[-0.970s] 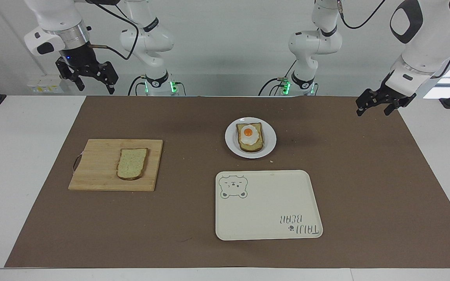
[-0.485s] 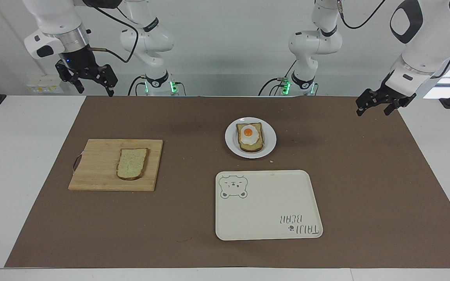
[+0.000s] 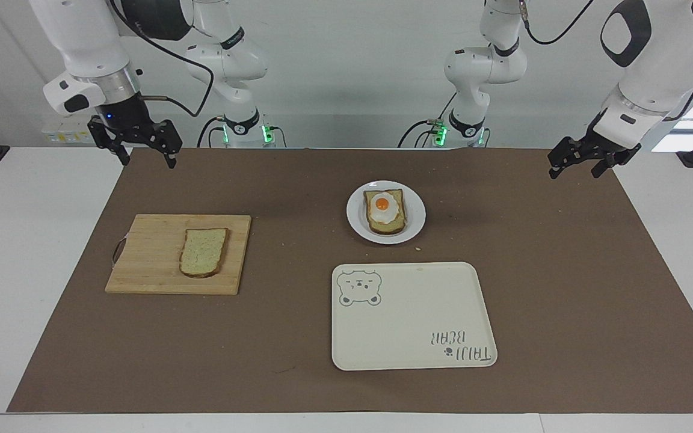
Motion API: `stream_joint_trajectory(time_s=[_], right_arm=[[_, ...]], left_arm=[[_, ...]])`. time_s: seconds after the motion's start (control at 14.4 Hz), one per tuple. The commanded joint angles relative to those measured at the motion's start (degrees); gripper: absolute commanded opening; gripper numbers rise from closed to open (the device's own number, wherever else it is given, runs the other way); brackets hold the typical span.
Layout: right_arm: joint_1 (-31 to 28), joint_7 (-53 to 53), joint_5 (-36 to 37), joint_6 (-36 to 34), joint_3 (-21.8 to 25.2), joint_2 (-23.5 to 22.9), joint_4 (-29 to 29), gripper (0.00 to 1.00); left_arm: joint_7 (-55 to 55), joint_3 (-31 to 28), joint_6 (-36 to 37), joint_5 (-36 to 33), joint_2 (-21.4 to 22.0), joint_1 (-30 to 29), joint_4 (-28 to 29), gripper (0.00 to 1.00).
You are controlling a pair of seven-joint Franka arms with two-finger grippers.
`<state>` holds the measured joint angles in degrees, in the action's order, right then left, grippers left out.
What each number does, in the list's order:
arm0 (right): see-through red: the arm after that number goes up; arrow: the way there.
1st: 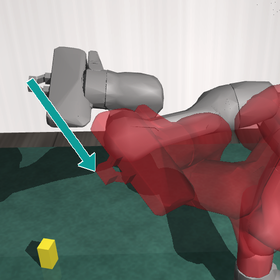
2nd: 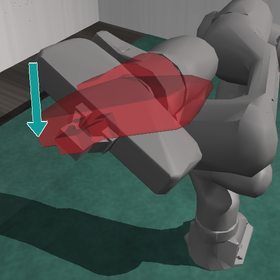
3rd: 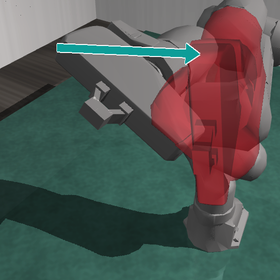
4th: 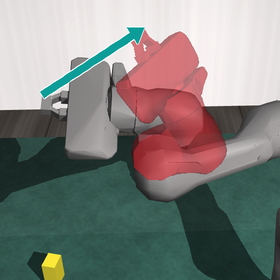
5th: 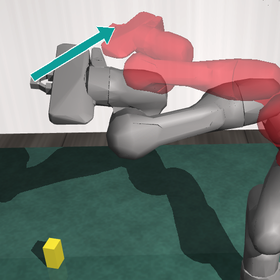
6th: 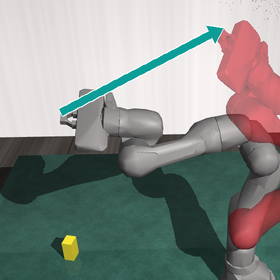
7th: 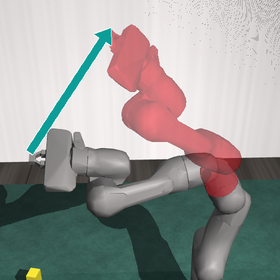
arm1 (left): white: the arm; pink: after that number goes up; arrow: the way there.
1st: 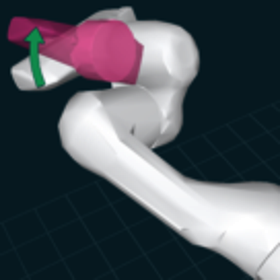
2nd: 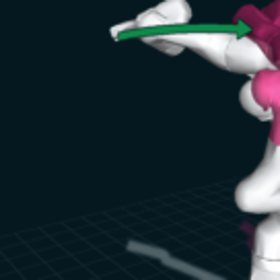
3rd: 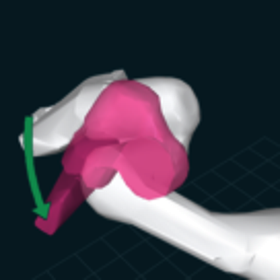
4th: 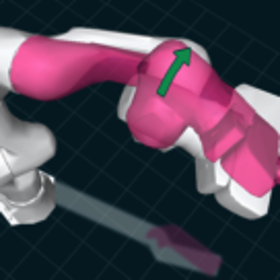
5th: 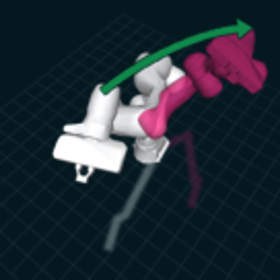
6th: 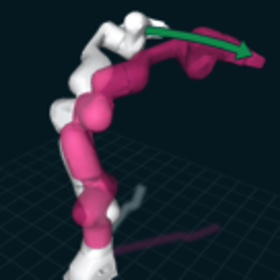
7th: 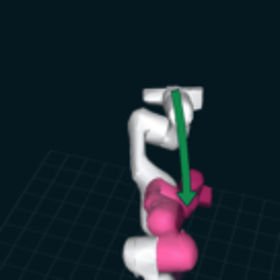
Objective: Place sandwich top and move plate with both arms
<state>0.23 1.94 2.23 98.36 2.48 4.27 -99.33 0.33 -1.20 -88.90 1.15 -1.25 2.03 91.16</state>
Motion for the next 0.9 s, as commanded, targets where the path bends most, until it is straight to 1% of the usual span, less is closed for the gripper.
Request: stream_joint_trajectory(time_s=[0.0,0.07,0.28,0.35,0.49,0.55,0.62,0.69,0.83], right_arm=[[-1.98,-2.90,-2.39,6.12,-0.37,-0.65,-5.42,1.00],[-2.60,-3.43,-3.63,7.62,-0.37,-2.23,-5.78,1.00],[-3.04,-3.70,-3.99,11.31,-0.37,-6.80,-6.13,1.00],[-3.83,-4.92,-4.17,13.59,-0.37,-8.12,-7.35,1.00],[-4.36,-7.73,-6.97,19.38,-0.37,-9.10,-11.21,1.00],[-4.71,-7.74,-7.07,21.41,-0.37,-9.10,-12.89,1.00],[-4.80,-7.83,-7.15,22.13,-0.37,-9.27,-14.04,1.00],[-5.32,-8.01,-7.24,23.01,-0.37,-10.41,-15.09,1.00],[-6.21,-10.01,-8.47,26.78,-0.37,-11.64,-17.81,1.00]], left_arm=[[-0.33,0.05,0.65,0.25,1.25,-0.09,0.95,1.00],[-0.33,0.05,0.65,0.25,1.25,-0.09,0.95,1.00],[-0.33,0.05,0.65,0.25,1.25,-0.09,0.95,1.00],[-0.33,0.05,0.65,0.25,1.25,-0.09,0.95,1.00],[-0.33,0.05,0.65,0.25,1.25,-0.09,0.95,1.00],[-0.33,0.05,0.65,0.25,1.25,-0.09,0.95,1.00],[-0.33,0.05,0.65,0.25,1.25,-0.09,0.95,1.00],[-0.33,0.05,0.65,0.25,1.25,-0.09,0.95,1.00],[-0.33,0.05,0.65,0.25,1.25,-0.09,0.95,1.00]])
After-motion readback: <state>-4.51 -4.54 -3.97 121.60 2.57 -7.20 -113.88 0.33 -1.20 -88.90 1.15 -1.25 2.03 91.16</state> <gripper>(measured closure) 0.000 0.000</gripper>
